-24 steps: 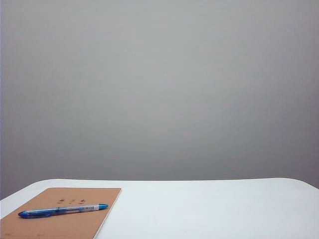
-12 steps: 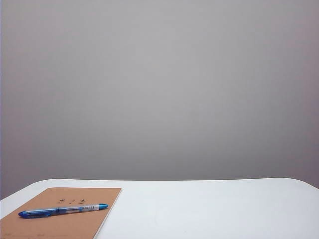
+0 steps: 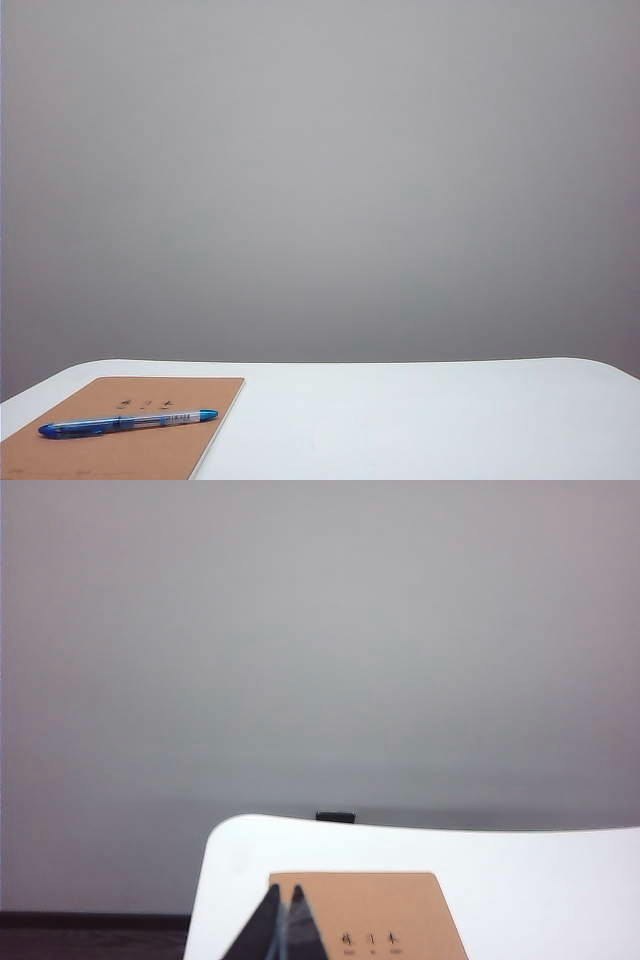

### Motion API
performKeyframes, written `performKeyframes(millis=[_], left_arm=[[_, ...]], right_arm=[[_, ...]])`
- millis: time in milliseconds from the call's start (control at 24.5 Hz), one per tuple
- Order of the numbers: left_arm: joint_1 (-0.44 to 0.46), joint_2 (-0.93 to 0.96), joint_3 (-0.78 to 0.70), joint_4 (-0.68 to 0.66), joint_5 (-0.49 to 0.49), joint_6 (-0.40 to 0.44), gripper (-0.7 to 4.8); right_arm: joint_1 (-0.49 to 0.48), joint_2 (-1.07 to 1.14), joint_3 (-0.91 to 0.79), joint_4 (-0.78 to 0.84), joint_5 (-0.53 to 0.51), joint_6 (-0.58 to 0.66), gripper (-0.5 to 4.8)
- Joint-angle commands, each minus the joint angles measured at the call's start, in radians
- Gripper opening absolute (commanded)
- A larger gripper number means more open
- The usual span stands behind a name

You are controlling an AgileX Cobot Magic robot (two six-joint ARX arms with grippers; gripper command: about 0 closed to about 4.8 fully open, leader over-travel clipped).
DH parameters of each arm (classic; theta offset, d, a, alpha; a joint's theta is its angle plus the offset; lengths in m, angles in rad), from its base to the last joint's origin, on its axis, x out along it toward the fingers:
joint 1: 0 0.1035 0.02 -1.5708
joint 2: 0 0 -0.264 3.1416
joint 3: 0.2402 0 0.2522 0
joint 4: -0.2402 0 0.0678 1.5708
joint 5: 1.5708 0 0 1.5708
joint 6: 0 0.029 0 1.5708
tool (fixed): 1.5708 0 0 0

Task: Pick up a pen on the table and place it on the notebook.

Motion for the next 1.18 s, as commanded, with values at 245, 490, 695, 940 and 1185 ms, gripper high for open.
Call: performKeyframes(millis=[245,490,695,940,1185], left_arm=[[0.001,0.001,-0.137,0.140,0.000,-0.003,-0.06],[0.001,0.001,-0.155,0.164,-0.003,0.004,-0.06],[0.001,0.001,-0.192,0.161,-0.031,0.003,-0.06],[0.001,0.001,-0.257,0.162,-0.066,-0.003,-0.06],[0.000,0.000,-0.269,0.094,-0.093,0.025,-0.06]], right_arm=[[-0.050,-0.003,-0.092,0.054,0.032,-0.023,-0.05],[-0.208,-0.003,-0.100,0.057,-0.128,-0.017,-0.05],[-0.298,-0.003,-0.105,-0.003,-0.207,-0.022,-0.05],[-0.299,-0.003,-0.114,-0.152,-0.114,-0.021,-0.05],[-0.299,-0.003,-0.114,-0.204,-0.097,0.039,-0.05]])
